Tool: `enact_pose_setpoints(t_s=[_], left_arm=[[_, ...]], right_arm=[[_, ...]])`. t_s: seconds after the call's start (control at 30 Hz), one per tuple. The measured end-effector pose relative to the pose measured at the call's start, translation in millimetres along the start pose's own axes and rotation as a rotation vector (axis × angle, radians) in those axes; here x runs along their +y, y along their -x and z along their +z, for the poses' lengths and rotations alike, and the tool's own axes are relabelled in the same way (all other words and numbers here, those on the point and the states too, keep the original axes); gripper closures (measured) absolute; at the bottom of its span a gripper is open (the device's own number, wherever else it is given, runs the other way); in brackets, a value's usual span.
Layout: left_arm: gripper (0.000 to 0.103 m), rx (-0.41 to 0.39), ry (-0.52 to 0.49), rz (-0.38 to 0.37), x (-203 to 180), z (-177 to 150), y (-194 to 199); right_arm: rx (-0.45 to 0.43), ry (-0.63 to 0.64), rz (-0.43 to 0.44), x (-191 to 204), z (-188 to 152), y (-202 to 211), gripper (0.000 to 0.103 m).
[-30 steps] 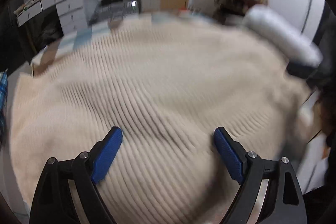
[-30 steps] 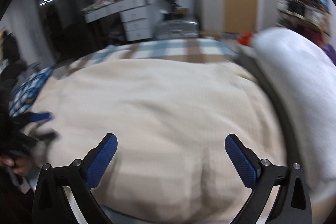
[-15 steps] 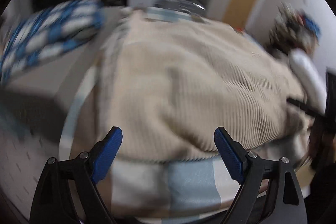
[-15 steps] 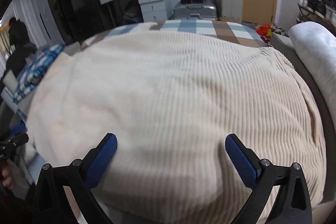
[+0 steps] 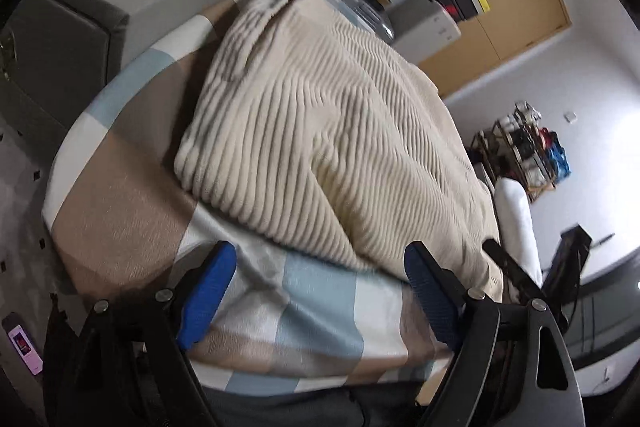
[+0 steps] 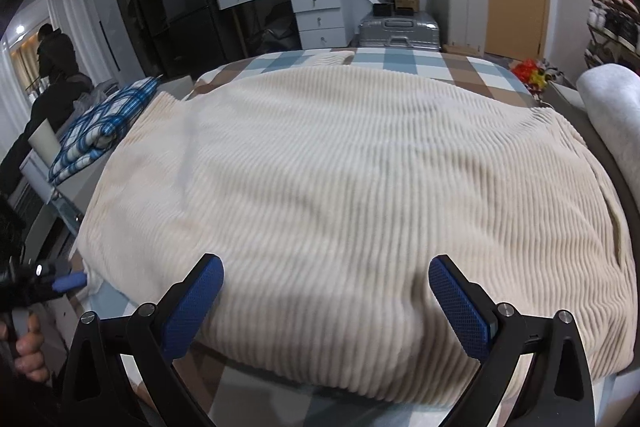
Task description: Fold large clothes
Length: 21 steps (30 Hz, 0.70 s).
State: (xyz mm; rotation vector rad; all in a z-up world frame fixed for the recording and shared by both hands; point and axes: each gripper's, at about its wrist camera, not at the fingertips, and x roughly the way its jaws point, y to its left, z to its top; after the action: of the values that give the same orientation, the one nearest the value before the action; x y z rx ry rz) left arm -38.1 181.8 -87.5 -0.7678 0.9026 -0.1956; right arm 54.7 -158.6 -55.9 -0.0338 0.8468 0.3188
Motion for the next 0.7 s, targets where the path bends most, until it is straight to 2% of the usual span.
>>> enact_pose_setpoints(t_s=[0.1, 0.17, 0.23, 0.33, 0.4, 0.5, 0.6, 0.7], left_arm=[[0.02, -0.028, -0.018, 0.05, -5.2, 3.0, 2.9], [0.02, -0.066, -0.075, 0.096, -17.0, 4.7, 8.8], [0.02, -0.118, -0.123, 0.106, -25.8, 8.7, 14.1], [0.02, -0.167, -0.158, 0.157, -18.4, 15.0, 12.9], [0.02, -0.172, -0.136, 0.203, -8.1, 23.8, 4.3], [0.02, -0.136, -0.117, 0.193, 3.5, 35.7, -11.1], [0.02, -0.076, -0.123, 0.151, 4.6, 45.5, -26.3], [0.02, -0.03, -0.093, 0.04, 8.3, 57.2, -34.2]], right_arm=[[0.002, 0.012, -0.001, 6.6, -2.9, 1.9, 0.0], [0.0, 0.013, -0.007, 8.0, -3.5, 3.4, 0.0], [-0.001, 0.009, -0.004, 7.6, -4.0, 3.5, 0.0], [0.01, 0.002, -0.009, 5.6, -4.4, 0.1, 0.0], [0.013, 0.001, -0.01, 4.9, -4.4, -0.7, 0.0], [0.011, 0.005, -0.01, 3.7, -4.8, 0.3, 0.0], [0.017, -0.009, -0.021, -0.6, -5.3, -1.6, 0.0], [0.023, -0.023, -0.027, -4.3, -6.6, -2.3, 0.0]])
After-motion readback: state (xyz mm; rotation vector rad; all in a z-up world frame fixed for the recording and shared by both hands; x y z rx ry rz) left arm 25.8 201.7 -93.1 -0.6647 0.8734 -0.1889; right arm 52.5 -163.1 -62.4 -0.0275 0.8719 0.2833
